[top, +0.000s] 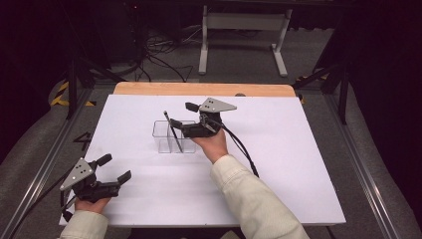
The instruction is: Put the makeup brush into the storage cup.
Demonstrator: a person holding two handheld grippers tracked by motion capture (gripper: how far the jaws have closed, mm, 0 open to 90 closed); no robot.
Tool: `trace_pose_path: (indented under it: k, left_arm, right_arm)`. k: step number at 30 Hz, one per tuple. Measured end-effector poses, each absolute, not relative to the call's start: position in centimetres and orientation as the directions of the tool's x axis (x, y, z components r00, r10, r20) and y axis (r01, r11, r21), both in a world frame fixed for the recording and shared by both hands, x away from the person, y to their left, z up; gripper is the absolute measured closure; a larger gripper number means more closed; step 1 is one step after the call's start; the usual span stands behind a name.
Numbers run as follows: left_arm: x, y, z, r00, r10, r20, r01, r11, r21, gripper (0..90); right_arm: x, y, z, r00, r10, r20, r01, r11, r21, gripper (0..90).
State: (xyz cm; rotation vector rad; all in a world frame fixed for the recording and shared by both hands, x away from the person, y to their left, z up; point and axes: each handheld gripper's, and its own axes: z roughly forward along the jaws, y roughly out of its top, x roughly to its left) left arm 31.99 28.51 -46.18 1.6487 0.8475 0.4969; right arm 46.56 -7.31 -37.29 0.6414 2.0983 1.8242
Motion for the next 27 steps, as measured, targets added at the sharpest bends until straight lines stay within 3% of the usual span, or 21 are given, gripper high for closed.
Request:
trace_pose_path:
  k: [12,27]
  left_arm:
    - [32.3,28.1,-45.9,0.695,0.709,-0.119,0.270,-0.104,0.957,0.1]
    - [32.4,27.8,-45.1,0.729,0.675,-0.108,0.263,-0.131,0.956,0.1]
  right_arm:
    - [43.7,-12.6,-34.6,-0.865,0.501,0.001,0.102,0.174,0.979,5.2]
    - [40.6,-18.6,-33.1,-0.841,0.540,-0.035,0.096,0.212,0.973,3.6]
